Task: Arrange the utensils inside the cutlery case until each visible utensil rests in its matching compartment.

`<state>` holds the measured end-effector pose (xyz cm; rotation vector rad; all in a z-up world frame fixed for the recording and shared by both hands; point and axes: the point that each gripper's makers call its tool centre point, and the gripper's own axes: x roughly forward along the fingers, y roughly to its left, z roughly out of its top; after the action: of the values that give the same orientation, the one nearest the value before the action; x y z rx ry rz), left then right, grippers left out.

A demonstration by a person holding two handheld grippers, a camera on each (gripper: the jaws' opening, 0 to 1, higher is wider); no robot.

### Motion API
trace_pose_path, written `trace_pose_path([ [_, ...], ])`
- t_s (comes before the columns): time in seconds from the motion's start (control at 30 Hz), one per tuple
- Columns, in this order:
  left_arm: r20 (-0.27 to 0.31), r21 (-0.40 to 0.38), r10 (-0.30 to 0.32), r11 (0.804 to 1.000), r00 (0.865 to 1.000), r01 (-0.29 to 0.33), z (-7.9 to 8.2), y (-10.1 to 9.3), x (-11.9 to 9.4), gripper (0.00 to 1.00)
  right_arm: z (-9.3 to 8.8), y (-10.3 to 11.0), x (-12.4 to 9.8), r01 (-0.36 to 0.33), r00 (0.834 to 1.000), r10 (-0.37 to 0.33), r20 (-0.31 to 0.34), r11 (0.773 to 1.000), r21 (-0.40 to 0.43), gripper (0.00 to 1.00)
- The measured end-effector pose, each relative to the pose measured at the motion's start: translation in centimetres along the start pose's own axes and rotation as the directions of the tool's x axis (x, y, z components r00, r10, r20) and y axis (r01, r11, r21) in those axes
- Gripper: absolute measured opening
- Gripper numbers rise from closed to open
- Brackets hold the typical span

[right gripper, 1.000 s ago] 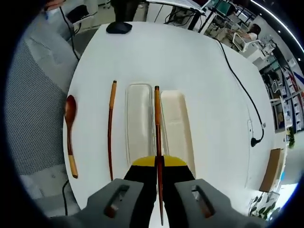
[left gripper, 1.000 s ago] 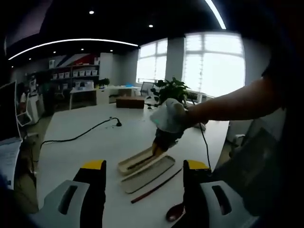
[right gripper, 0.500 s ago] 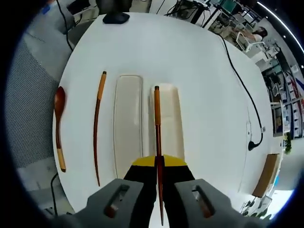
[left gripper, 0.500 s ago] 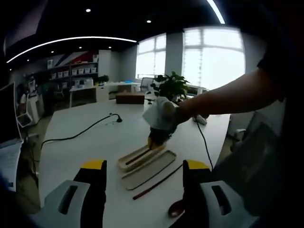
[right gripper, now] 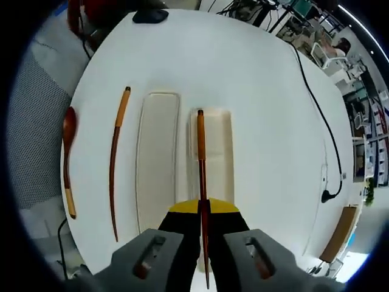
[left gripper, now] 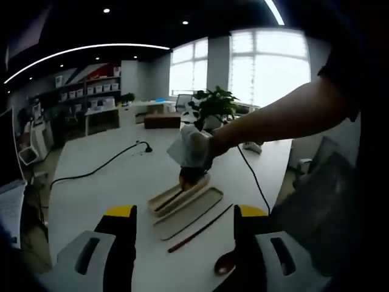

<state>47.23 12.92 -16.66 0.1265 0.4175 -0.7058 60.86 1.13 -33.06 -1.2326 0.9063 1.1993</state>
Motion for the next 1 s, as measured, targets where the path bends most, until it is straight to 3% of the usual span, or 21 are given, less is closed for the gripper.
trace_pose_path([
  [0.4, -0.014, -0.012, 0.016, 1.000, 1.000, -0.016, -0.4, 0.4, 0.0, 0.65, -0.9, -0.1, 2.0, -0.029, 0.999, 0.029, -0.027, 1.000, -0.011, 0.00],
  [1.0, -0.021, -0.026, 0.035, 0.999, 0.999, -0.036, -0.7, 0.9, -0.3, 0.65, -0.5, -0.2, 2.9, -0.046, 0.998, 0.045, -0.035, 0.998, -0.035, 0.00],
])
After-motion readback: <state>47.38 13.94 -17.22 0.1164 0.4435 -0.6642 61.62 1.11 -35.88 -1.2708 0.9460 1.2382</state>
